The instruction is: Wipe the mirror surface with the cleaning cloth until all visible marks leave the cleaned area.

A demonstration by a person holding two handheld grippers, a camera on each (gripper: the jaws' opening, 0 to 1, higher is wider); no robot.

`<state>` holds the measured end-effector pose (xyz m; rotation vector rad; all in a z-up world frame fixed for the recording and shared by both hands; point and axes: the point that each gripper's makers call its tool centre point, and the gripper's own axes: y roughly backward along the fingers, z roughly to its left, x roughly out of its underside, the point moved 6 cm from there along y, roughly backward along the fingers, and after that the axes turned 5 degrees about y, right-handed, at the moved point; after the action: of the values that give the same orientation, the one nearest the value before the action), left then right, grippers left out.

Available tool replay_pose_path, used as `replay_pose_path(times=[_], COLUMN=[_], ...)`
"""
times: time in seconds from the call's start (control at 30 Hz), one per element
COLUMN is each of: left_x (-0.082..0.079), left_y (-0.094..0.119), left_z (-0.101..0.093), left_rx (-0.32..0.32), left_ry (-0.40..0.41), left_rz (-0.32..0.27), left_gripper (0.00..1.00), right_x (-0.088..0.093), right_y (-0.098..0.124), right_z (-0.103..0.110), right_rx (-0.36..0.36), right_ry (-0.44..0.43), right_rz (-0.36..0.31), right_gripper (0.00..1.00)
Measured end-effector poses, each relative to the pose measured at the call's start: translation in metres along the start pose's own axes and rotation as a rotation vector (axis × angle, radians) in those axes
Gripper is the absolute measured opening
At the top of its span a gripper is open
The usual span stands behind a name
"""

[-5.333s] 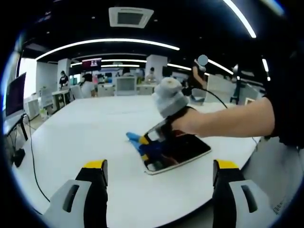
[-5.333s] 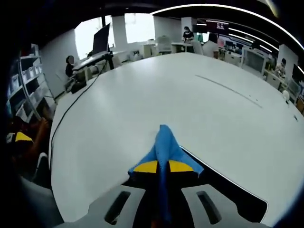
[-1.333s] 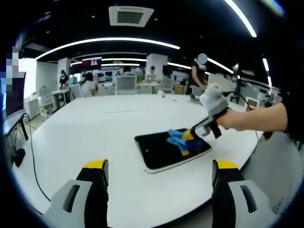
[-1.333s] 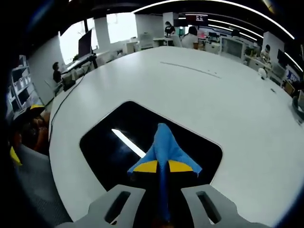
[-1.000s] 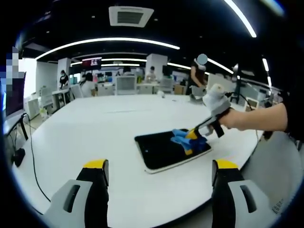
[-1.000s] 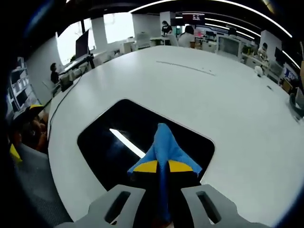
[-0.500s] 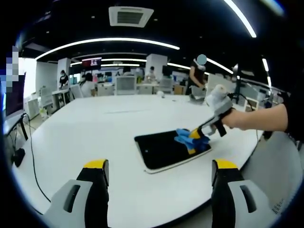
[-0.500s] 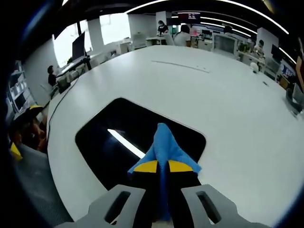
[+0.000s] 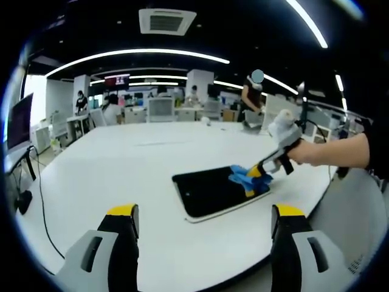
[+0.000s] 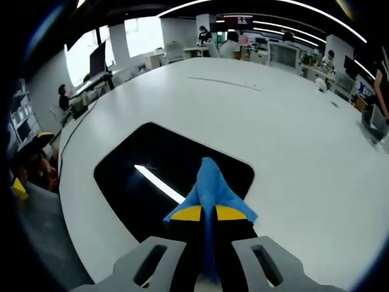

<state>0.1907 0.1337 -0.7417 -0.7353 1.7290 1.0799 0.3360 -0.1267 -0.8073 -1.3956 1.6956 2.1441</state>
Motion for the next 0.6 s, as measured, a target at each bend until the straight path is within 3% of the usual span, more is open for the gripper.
replay_pose_path(times=[0.6], left_x=[0.0005], left_y=[0.0000], left_z=[-0.0007], left_rx=[0.005], left_ry=[-0.004], left_rz=[0.009], left_gripper=[0.90], right_x=[0.0079], right_y=[0.0060], right_z=[0.0073], right_rx=[0.016], right_ry=[-0.026], right_rz=[-0.016], right_gripper=[0.01])
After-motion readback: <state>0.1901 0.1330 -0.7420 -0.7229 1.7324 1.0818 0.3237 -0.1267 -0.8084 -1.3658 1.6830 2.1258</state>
